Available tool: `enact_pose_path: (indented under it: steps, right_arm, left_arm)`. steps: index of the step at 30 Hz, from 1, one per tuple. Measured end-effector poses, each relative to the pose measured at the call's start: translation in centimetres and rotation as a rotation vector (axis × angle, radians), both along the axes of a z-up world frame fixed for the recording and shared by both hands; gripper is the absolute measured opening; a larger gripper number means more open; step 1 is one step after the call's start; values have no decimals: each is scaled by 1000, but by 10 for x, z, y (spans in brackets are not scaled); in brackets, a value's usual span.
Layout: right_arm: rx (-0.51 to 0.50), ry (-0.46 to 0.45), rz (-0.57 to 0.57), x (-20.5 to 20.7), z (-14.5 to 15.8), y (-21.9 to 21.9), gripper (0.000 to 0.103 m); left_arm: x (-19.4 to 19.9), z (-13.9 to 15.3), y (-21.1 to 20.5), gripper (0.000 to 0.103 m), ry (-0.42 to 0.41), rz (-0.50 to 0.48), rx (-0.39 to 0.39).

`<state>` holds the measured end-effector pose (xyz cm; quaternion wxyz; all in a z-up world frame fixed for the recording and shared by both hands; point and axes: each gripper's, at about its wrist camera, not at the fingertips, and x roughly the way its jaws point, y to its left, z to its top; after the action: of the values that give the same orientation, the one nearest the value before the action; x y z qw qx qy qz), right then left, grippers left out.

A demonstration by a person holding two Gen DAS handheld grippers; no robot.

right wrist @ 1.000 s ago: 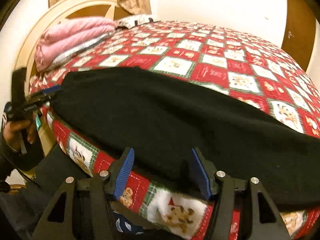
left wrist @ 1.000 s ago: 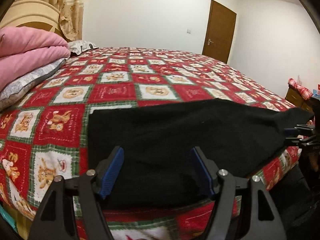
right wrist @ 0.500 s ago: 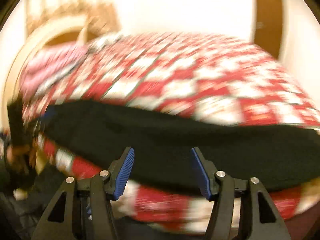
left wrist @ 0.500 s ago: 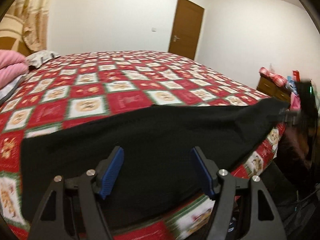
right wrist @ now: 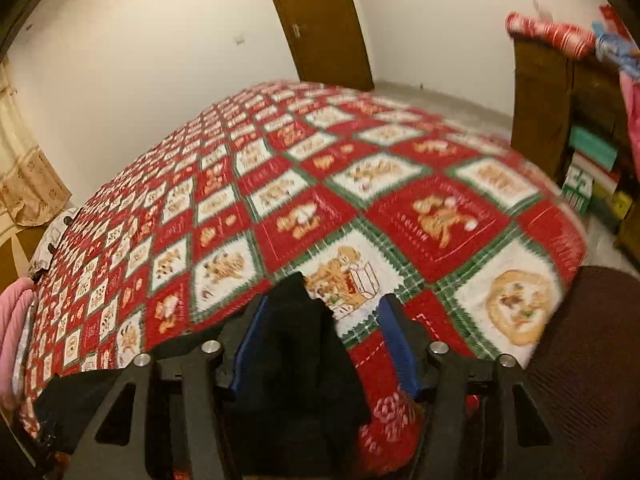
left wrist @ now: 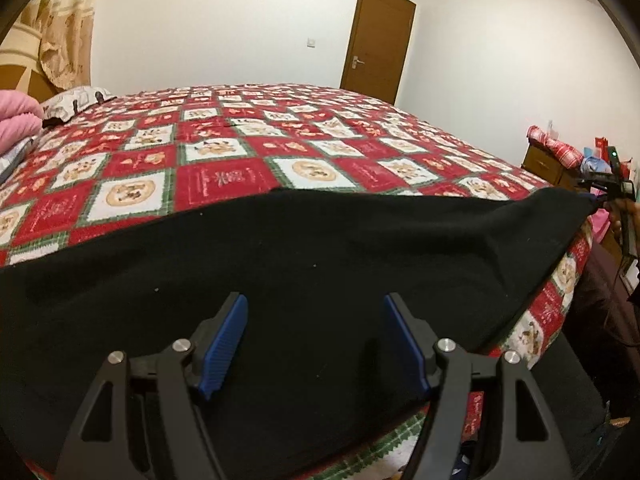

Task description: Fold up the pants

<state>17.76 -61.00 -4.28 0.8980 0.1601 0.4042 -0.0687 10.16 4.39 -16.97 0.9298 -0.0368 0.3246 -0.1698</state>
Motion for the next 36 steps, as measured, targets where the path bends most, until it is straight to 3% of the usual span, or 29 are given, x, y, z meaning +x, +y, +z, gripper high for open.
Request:
enact_pose_path:
  steps: [2, 4, 6, 8, 13, 18, 22, 25, 28, 29, 30, 31, 35, 36]
  right_arm:
    - [43, 10, 24, 8, -13, 0, 50]
    - [81, 10, 51, 15, -21, 0, 28]
    - [58, -5, 53, 17, -20, 4, 15]
    - [44, -36, 63, 18, -12, 7, 9]
    - [7, -132, 65, 20, 19, 10, 5]
    - [-14, -199, 25, 19, 34, 11, 4]
    - [-109, -67, -40, 34, 4, 8, 2]
    - [-252, 31, -75, 37, -11, 11, 2]
    - [-305, 1, -92, 27, -2, 16, 8]
    - [-316, -22, -94, 22, 4, 20, 28]
    - [-319, -57, -84, 16, 13, 28, 55]
    - [-303, -96, -57, 10, 22, 40, 61]
    - [-226, -159, 172, -5, 34, 106, 61]
    - [-184, -163, 284, -10, 30, 136, 61]
  left_arm:
    - [1, 0, -1, 73, 1, 3, 3]
    - [3, 0, -2, 75, 2, 3, 8]
    - [4, 0, -4, 77, 3, 5, 12]
    - [5, -1, -6, 78, 1, 4, 19]
    - [5, -2, -10, 81, -5, 7, 40]
    - [3, -2, -6, 81, -9, 21, 10]
    - [1, -4, -10, 81, -23, 27, 31]
    - [0, -4, -9, 81, -22, 28, 23]
    - [-1, 0, -8, 81, -17, 28, 2]
    - [-2, 1, -9, 81, -19, 26, -2]
    - [-3, 3, -12, 81, -23, 21, -3]
    - [-3, 5, -16, 81, -30, 12, 1]
    - [-5, 8, -31, 81, -39, -22, 26]
    - [-5, 8, -34, 81, -38, -31, 22]
